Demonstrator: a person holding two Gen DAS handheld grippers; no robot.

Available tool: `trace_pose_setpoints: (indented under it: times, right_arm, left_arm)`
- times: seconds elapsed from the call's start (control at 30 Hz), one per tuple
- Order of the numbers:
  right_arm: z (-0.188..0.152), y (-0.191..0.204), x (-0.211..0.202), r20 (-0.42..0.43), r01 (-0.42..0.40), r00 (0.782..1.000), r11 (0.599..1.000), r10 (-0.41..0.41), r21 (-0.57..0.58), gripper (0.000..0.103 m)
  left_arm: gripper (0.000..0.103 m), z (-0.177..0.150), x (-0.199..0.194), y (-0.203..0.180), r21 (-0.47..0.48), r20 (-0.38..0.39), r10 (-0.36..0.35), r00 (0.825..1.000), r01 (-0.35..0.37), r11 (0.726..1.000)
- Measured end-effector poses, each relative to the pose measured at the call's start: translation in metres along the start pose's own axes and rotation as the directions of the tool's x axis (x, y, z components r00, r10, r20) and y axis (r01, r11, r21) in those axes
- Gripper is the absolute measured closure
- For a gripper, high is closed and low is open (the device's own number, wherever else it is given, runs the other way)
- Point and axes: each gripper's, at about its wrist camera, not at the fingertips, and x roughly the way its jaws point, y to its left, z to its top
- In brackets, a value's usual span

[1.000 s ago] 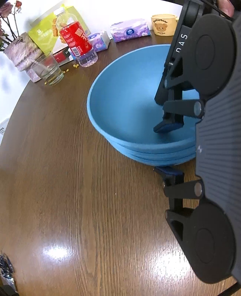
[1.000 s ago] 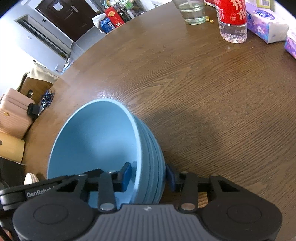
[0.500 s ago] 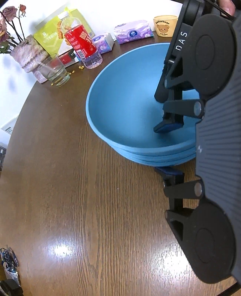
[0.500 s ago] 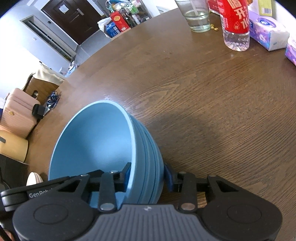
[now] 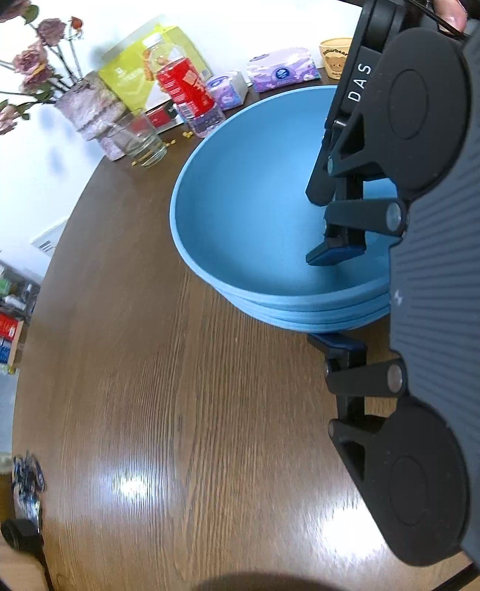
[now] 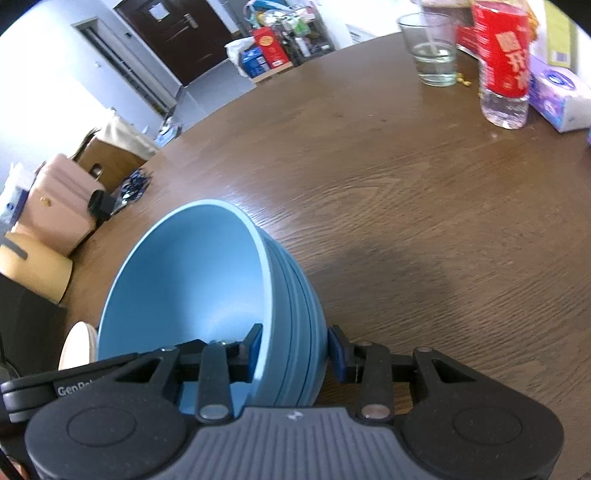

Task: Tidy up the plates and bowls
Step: 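Lift the bowl stack with both grippers and carry it toward the cream plates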

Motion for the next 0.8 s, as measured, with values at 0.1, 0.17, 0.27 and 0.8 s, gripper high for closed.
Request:
trace_pose_setpoints:
  times: [0.1,0.17,0.27,0.8]
  right_arm:
    - [-0.004,0.013,0.002,-0.007,-0.015,1.000,0.999,0.015,-0.029,0.067]
    - [-0.005,0.021,0.004,-0.013,-0.026,1.000,0.999,0.026,-0.044,0.067]
    - [-0.006,0.033,0.006,-0.020,-0.044,0.999,0.997,0.043,-0.067,0.068]
    - [-0.022,0.097,0.020,-0.070,-0.110,0.992,0.982,0.101,-0.152,0.071]
  left_arm:
    - [0.064,-0.003,-0.010,0.011,-0.022,0.017,0.014,1.000,-0.014,1.000]
    - [0.064,-0.005,-0.016,0.018,-0.036,0.027,0.023,0.999,-0.022,0.999]
    - [0.064,-0.006,-0.025,0.027,-0.053,0.045,0.035,0.998,-0.033,0.998]
    - [0.066,-0.016,-0.069,0.088,-0.143,0.103,0.110,0.989,-0.095,0.985]
